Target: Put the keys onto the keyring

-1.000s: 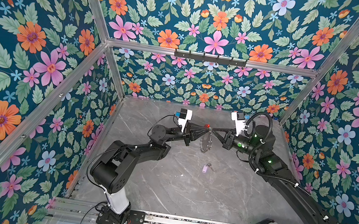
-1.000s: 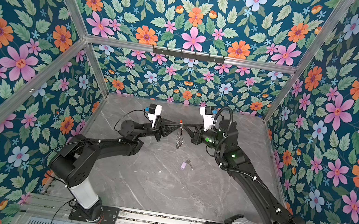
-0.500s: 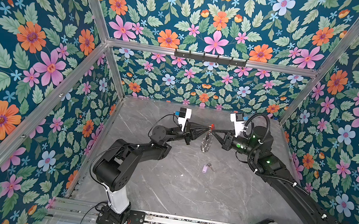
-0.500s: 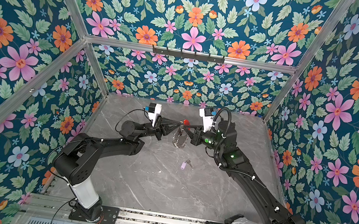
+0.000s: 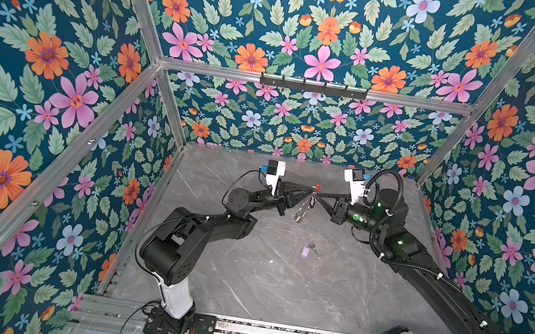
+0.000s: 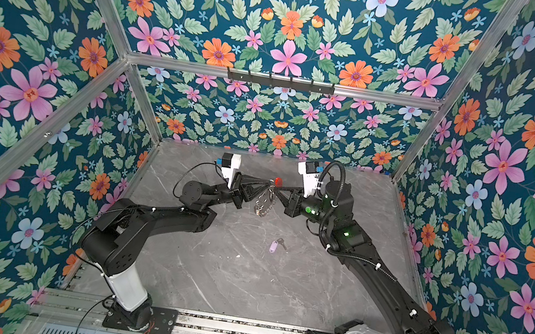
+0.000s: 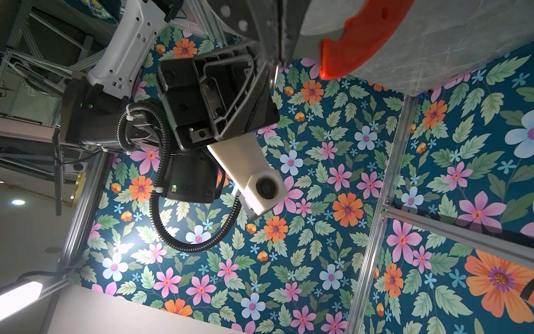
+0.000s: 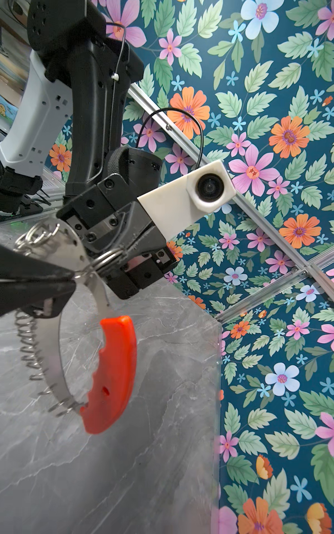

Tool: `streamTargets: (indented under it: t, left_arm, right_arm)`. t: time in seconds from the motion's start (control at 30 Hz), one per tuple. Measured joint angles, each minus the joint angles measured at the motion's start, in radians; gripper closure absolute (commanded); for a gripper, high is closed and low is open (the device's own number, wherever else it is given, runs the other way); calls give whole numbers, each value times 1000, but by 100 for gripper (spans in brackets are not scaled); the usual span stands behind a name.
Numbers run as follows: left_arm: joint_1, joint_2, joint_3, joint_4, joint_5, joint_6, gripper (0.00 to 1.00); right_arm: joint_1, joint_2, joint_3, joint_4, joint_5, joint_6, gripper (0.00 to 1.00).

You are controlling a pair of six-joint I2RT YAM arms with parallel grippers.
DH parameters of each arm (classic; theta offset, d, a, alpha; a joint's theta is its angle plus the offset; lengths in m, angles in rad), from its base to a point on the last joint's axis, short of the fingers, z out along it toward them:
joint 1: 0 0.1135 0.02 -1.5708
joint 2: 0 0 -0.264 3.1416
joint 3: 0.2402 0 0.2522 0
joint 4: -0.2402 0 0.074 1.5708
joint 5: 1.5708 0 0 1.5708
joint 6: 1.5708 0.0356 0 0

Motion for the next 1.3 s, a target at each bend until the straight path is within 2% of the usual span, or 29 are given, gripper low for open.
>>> streamTargets:
  t: [0.3,0.4,0.53,0.87,1.3]
  left_arm:
    - [-3,0,-1,5,2,-3,100]
    - [-4,-1,-3,5,1,-7,100]
    - [-7,-1,-4,5,-1,-8,100]
    - [-13,-6,-8,5,0,-18,100]
    - [-12,-13,-2,6,2,-38,100]
  right_arm:
    - [0,-46,7,-46,44,-35,93]
    - [0,-52,20,-73,53,-51,85]
    - [0,-47,55,-85,60,-60,80]
    - [31,3,120,-113,66,-104,80]
    - [33,6,96,-112,66,-129,82]
